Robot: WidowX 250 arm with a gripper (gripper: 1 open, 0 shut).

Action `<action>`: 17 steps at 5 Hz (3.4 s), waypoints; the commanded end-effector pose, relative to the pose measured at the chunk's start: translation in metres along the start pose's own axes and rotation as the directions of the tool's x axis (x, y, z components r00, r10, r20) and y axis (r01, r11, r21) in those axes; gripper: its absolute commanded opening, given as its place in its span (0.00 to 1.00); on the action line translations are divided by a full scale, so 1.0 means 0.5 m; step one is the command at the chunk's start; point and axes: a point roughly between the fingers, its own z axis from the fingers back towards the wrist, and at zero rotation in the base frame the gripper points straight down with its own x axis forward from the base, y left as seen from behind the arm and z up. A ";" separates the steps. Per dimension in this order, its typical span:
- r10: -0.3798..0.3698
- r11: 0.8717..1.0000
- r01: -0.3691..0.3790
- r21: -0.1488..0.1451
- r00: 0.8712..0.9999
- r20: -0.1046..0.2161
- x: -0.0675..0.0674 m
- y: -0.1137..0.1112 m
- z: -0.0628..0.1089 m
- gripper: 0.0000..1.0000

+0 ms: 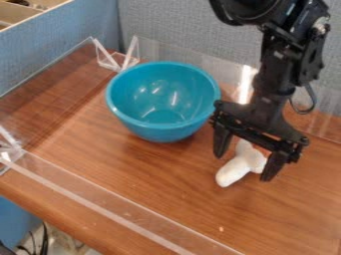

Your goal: Put the mushroom in the blue bowl

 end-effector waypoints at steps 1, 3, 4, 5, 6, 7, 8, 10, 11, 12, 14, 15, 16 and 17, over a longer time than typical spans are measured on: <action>-0.019 1.000 0.020 -0.018 0.997 0.072 0.004 0.019 0.029 1.00; -0.044 0.998 0.048 -0.030 0.994 0.099 0.013 0.010 0.023 1.00; -0.046 0.998 0.050 -0.039 0.992 0.114 0.024 -0.016 0.035 1.00; -0.053 0.998 0.057 -0.036 0.992 0.113 0.032 -0.032 0.035 1.00; -0.091 0.995 0.095 -0.033 0.989 0.115 0.034 -0.011 0.039 1.00; -0.138 0.990 0.142 -0.025 0.985 0.106 0.043 -0.003 0.035 1.00; -0.187 0.982 0.189 -0.018 0.978 0.096 0.052 0.005 0.030 1.00; -0.161 0.987 0.162 -0.004 0.985 0.056 0.065 0.018 -0.031 1.00; -0.220 0.975 0.220 0.000 0.975 0.039 0.065 0.050 -0.065 1.00; -0.288 0.958 0.288 0.000 0.957 0.038 0.061 0.078 -0.081 0.00; -0.311 0.950 0.311 -0.001 0.948 0.068 0.040 0.108 -0.053 0.00; -0.273 0.962 0.274 -0.001 0.958 0.090 0.025 0.104 -0.025 0.00; -0.279 0.960 0.280 0.006 0.953 0.118 0.040 0.109 0.015 0.00; -0.288 0.957 0.289 0.014 0.947 0.142 0.052 0.111 0.045 0.00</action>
